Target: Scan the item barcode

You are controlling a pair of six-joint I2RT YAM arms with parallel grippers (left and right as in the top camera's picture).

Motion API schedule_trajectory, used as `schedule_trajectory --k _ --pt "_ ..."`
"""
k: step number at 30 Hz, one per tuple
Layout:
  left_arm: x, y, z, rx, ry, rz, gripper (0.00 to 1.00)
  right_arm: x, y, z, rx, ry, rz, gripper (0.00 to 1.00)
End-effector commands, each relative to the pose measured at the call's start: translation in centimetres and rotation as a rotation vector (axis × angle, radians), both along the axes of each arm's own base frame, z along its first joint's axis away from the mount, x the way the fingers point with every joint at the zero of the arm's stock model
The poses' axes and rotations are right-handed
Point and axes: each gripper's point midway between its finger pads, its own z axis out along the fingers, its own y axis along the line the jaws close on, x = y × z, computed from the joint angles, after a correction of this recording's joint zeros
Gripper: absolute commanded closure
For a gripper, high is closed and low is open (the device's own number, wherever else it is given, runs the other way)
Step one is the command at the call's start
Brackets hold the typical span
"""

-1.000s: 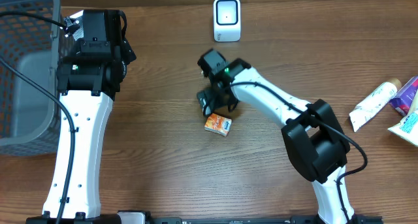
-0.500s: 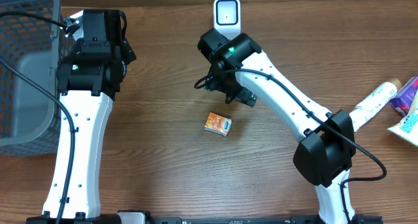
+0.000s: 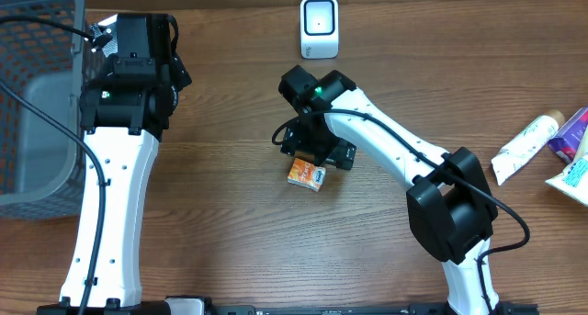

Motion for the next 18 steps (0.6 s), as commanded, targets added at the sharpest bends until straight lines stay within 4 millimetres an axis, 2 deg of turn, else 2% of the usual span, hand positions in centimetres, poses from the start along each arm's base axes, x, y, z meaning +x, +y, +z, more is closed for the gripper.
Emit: schedule_trajectory --k 1,5,9,13,18 --pt "0.0 0.4 0.0 0.001 -0.009 0.024 0.00 -1.0 -0.1 -1.1 0.001 0.024 0.029 0.00" --pt "0.0 0.4 0.0 0.001 -0.009 0.024 0.00 -1.7 1.4 -2.4 0.094 0.058 0.032 0.00" --pt "0.0 0.4 0.0 0.001 -0.009 0.024 0.00 -1.3 2.2 -2.8 0.127 0.038 0.036 0.00" --pt "0.0 0.4 0.0 0.001 -0.009 0.024 0.00 -1.1 2.4 -3.0 0.131 0.030 0.035 0.00" --pt "0.0 0.4 0.0 0.001 -0.009 0.024 0.00 -1.5 2.1 -5.0 0.104 0.067 0.002 0.00"
